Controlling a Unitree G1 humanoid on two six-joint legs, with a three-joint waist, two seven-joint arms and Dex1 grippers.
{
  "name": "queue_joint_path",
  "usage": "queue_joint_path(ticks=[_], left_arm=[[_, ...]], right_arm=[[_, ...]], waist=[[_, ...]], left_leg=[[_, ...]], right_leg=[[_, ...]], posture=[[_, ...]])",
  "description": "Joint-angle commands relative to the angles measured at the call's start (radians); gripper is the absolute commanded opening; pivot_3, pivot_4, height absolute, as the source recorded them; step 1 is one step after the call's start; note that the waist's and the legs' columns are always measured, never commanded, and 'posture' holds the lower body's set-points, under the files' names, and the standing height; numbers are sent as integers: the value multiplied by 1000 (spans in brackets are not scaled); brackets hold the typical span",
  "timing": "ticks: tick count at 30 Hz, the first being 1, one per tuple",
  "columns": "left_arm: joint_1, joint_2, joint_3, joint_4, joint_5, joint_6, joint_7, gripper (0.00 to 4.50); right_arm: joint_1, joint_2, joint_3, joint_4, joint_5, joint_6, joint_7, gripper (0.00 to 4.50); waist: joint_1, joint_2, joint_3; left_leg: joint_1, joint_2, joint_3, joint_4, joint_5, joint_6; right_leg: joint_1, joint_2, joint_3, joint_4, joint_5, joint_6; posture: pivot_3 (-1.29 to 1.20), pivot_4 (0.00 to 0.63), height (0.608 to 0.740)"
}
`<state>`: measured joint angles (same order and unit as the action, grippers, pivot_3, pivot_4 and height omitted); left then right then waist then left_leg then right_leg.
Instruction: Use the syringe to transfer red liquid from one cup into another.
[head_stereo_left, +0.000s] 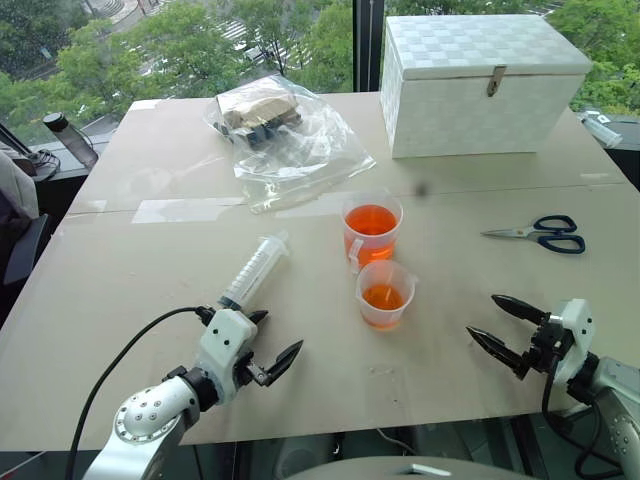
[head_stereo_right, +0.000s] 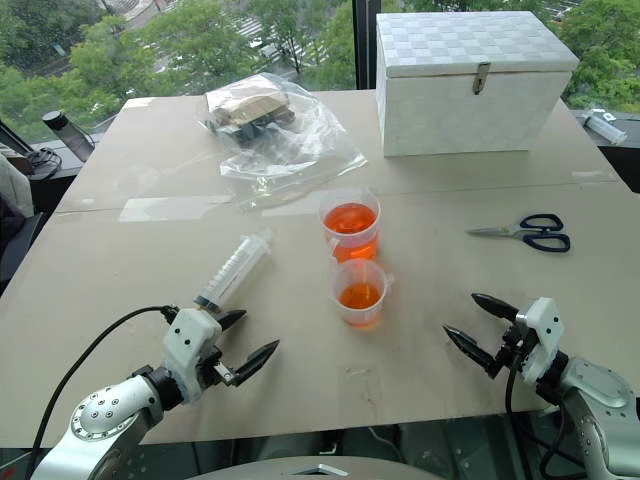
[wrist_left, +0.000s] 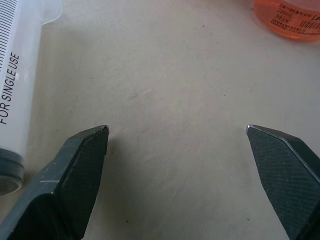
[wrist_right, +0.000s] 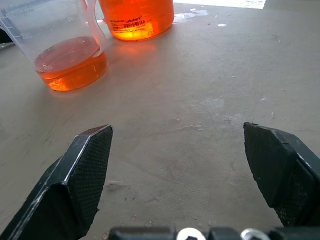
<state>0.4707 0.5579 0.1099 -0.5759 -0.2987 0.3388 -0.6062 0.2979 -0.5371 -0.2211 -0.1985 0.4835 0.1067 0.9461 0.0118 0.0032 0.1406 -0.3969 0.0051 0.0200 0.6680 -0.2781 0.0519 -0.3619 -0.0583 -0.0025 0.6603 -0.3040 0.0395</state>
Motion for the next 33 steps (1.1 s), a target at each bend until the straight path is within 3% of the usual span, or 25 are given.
queue_joint_path(ticks=[1,6,15,27,31,33], left_arm=[[-55,26,47,-66,-48,56,5,4500],[-114,44,66,-126,-91,153,25,4500],[-53,0,15,-88,-37,88,36,4500],[12,-34,36,-79,-22,10,41,4500],[-65,-34,96,-138,-80,111,92,4500],[-128,13,154,-181,-155,250,108,4500]], right_arm=[[-21,6,2,-58,8,-2,-24,4416],[-49,-7,21,-78,-5,16,-46,4416],[-81,-43,0,-21,-2,16,-26,4416],[-115,-103,-14,-6,20,66,12,4416],[-154,-151,-57,-21,103,120,65,4416],[-182,-189,-75,-58,166,177,91,4416]], waist=[[0,0,0],[1,0,0],[0,-1,0],[1,-1,0],[2,-1,1],[1,-1,1]], left_leg=[[0,0,0,0,0,0],[0,0,-1,0,0,0],[0,0,0,-1,0,0],[-1,0,0,-1,0,0],[-1,0,0,-1,0,0],[-1,0,0,0,0,0]], right_leg=[[0,0,0,0,0,0],[0,0,-1,1,0,0],[0,0,-1,-2,2,3],[0,0,0,-2,1,1],[0,0,-1,-2,1,1],[0,0,-1,-1,2,3]], posture=[[0,150,740],[0,150,740],[0,150,740],[0,150,740],[0,150,740],[0,150,740]])
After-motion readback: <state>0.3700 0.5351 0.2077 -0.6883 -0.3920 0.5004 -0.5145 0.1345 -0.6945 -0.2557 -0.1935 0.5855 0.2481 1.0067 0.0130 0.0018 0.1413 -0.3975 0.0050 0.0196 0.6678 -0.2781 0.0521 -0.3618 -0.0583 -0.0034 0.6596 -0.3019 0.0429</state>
